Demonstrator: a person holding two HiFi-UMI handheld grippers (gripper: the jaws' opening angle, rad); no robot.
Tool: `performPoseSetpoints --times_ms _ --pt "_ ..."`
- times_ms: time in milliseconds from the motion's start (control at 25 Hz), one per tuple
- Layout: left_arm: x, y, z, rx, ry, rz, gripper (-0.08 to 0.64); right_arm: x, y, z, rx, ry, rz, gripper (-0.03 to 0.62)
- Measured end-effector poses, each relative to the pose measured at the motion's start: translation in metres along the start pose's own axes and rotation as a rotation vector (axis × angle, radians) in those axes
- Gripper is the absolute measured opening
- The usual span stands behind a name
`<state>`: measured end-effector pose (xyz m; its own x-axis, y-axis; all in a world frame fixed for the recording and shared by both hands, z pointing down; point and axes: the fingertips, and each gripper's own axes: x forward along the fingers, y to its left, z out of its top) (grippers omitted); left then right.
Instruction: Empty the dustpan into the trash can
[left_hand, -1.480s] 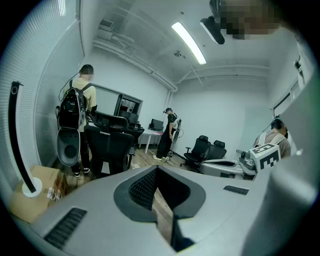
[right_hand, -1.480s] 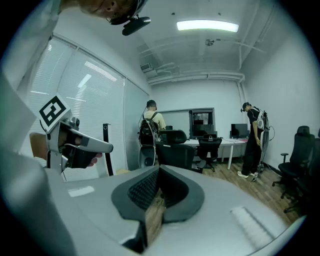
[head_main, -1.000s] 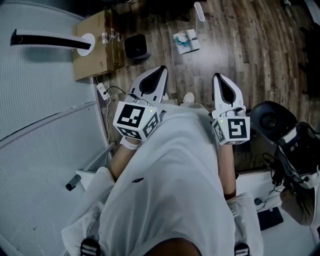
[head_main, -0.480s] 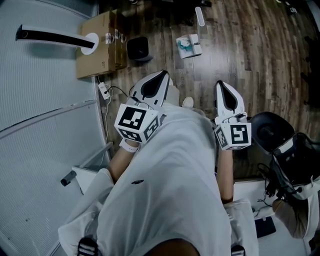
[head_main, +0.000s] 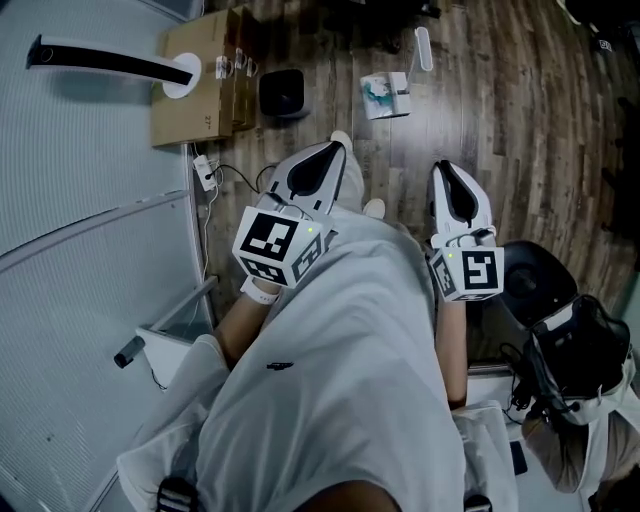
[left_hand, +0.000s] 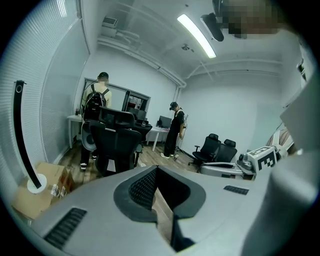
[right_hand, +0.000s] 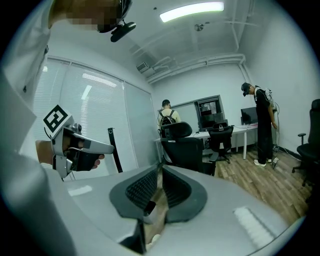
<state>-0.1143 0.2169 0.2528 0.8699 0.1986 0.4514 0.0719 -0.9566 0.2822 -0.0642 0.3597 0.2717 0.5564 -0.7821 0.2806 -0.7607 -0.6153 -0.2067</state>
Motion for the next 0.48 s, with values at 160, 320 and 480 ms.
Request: performPoseSetpoints --times_ms 160,320,480 --pt "0.023 0.031 0.023 -0.009 -0.014 0.001 0.006 0.048 -0.004 0.015 -0.027 0.023 0.036 0.043" --pt "0.045 0.068 0.053 -0.002 -0.042 -0.003 0.006 0.098 -0.011 0.040 -0.063 0.021 0.034 0.046" --pt "0.066 0.104 0.078 0.000 -0.052 -0.021 0.006 0.142 -0.023 0.061 -0.072 0.018 -0.007 0.057"
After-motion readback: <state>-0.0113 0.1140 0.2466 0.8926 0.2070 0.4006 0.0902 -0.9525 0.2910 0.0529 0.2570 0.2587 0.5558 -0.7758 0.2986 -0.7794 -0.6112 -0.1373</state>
